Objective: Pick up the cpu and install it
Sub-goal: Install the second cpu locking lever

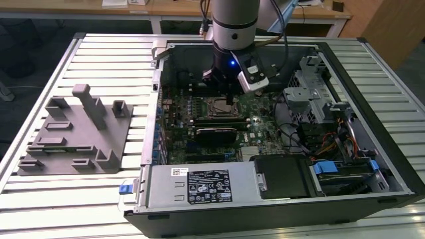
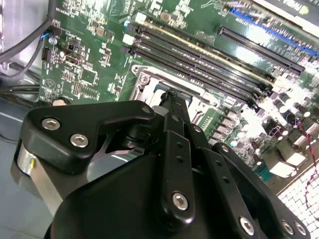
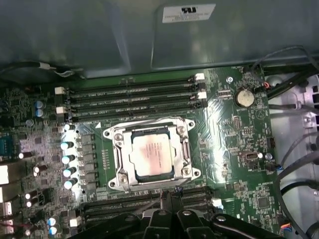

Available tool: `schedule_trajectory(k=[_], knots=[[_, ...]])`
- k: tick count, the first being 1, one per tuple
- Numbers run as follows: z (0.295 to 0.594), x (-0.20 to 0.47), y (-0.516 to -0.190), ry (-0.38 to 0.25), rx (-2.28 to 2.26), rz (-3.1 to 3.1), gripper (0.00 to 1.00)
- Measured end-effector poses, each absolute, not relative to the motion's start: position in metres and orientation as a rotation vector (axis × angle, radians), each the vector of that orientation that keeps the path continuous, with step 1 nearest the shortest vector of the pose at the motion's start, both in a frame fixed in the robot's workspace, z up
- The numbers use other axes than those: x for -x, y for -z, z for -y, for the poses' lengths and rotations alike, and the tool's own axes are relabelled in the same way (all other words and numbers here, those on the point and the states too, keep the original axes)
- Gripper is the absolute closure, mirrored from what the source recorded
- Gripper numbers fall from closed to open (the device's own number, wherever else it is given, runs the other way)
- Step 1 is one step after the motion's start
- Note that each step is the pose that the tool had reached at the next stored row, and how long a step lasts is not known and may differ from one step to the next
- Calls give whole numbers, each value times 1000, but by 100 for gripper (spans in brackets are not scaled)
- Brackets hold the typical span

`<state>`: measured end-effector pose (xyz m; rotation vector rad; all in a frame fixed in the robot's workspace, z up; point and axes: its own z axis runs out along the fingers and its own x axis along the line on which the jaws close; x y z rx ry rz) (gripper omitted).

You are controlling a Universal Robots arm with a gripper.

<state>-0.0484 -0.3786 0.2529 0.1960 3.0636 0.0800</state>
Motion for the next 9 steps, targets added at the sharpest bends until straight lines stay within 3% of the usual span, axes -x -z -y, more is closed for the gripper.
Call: schedule_trajectory(k=[9], knots=[[388,49,-249,-81,-189,-3065,89]])
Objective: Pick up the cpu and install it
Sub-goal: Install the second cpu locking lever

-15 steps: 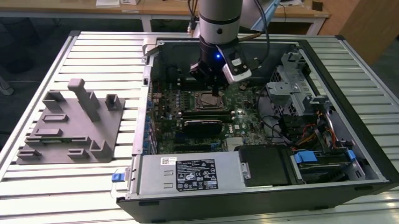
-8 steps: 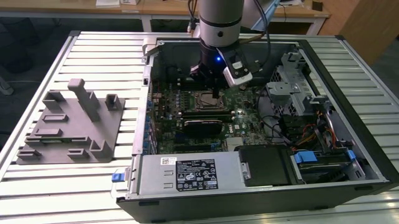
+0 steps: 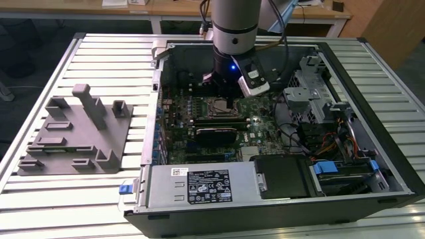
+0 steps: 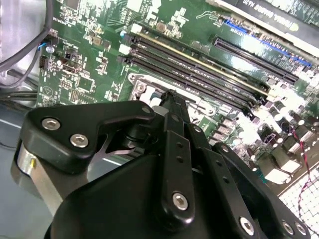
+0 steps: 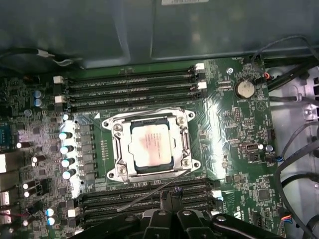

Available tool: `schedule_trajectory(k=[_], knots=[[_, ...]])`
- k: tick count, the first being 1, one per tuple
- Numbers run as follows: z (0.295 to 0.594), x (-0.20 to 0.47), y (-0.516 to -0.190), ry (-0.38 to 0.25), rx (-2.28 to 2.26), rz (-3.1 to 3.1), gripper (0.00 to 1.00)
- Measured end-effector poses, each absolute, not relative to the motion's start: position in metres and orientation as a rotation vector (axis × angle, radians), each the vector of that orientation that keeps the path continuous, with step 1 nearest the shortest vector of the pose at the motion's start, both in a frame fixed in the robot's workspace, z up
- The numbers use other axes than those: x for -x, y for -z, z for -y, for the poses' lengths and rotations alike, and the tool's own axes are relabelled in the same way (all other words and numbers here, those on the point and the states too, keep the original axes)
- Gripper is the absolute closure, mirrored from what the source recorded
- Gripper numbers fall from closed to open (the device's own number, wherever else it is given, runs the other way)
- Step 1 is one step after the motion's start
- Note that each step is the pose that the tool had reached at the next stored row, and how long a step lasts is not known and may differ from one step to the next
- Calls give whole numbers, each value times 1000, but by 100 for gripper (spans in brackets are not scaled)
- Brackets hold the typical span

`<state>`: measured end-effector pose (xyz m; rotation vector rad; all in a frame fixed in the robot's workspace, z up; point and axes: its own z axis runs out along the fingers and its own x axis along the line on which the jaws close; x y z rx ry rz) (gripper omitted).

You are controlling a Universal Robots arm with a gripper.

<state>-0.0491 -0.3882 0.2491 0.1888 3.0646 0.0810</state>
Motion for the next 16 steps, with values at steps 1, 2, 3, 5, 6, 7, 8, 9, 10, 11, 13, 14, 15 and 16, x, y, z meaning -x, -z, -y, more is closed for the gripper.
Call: schedule_trajectory(k=[1,2,3,5,6,7,8,9,10,11,13,14,15,16], knots=[[389,50,-248,-81,-187,-3065,89],[389,51,-248,-81,-187,-3065,89],[389,52,-247,-81,-186,-3065,89],[389,53,-247,-81,-186,-3065,89],[389,53,-247,-81,-186,-3065,89],[389,53,-247,-81,-186,-3065,89],[389,53,-247,-81,-186,-3065,89],[389,53,-247,-81,-186,-3065,89],[389,53,-247,-81,-186,-3067,89],[389,53,-246,-80,-187,-3074,89],[389,53,-245,-76,-186,-3091,89],[389,53,-245,-74,-184,-3101,89],[389,53,-244,-72,-181,-3110,89],[389,53,-244,-68,-177,-3119,89]])
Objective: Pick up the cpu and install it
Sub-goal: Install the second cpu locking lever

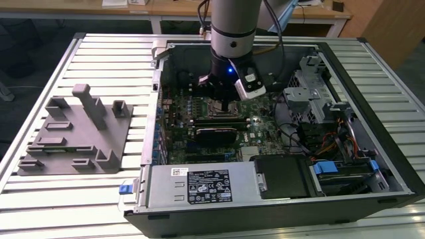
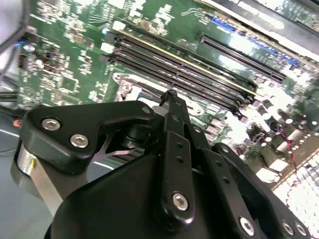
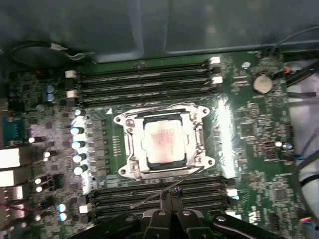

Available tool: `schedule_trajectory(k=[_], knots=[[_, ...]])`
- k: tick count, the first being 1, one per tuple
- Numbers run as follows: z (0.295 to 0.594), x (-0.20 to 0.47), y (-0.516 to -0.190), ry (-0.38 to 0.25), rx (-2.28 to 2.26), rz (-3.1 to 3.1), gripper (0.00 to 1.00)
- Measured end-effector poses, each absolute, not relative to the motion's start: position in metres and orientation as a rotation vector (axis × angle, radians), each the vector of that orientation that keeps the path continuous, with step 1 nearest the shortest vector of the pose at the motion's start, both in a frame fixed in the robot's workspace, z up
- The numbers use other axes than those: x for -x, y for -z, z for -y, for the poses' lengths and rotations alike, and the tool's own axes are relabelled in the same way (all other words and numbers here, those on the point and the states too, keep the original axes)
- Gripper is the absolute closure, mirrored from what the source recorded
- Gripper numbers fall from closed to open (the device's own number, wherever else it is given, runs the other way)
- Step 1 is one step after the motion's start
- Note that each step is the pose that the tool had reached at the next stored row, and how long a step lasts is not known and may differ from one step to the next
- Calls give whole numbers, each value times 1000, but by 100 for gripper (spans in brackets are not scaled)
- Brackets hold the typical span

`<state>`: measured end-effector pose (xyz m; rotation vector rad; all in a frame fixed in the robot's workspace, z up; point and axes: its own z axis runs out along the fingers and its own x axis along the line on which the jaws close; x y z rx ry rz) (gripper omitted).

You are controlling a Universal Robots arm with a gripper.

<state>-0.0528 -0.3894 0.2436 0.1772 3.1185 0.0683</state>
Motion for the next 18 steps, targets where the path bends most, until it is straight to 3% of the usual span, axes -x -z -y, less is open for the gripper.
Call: schedule_trajectory(k=[10,18], knots=[[390,55,-240,-67,-114,-3126,89],[391,62,-234,-104,-36,-3128,89]])
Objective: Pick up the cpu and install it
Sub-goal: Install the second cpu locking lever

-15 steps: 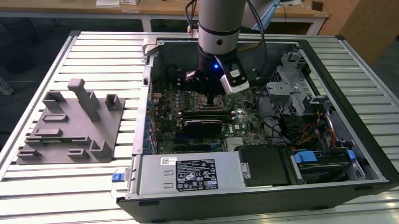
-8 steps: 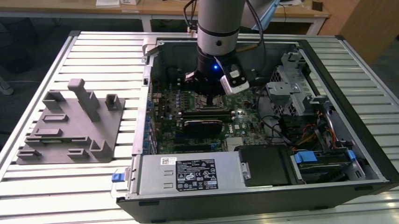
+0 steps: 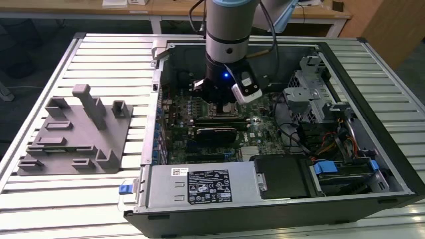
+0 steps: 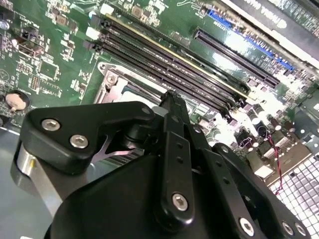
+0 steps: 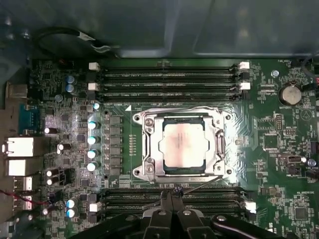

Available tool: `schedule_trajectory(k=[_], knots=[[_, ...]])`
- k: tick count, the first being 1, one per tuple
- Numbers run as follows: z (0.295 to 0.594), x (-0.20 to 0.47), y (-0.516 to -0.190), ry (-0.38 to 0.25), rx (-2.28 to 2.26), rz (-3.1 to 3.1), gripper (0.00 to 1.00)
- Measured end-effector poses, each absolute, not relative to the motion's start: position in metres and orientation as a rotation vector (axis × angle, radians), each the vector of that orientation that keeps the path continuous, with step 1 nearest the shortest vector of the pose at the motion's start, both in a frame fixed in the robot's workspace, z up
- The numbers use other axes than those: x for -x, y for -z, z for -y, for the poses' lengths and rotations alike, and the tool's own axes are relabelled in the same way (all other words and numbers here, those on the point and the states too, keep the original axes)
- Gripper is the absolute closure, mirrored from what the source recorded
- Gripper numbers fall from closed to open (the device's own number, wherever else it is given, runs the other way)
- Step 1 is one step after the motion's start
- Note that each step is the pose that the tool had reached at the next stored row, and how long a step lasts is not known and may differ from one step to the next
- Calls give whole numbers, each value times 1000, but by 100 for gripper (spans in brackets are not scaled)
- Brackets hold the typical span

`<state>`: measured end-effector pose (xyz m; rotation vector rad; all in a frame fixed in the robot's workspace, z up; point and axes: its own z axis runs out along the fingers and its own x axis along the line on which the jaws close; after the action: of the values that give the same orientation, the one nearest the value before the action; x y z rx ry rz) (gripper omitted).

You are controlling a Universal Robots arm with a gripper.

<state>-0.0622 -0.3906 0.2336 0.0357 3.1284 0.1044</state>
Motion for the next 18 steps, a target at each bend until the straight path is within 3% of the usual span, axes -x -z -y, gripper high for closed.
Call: schedule_trajectory(k=[18], knots=[[402,66,-228,-156,-36,-3127,89]])
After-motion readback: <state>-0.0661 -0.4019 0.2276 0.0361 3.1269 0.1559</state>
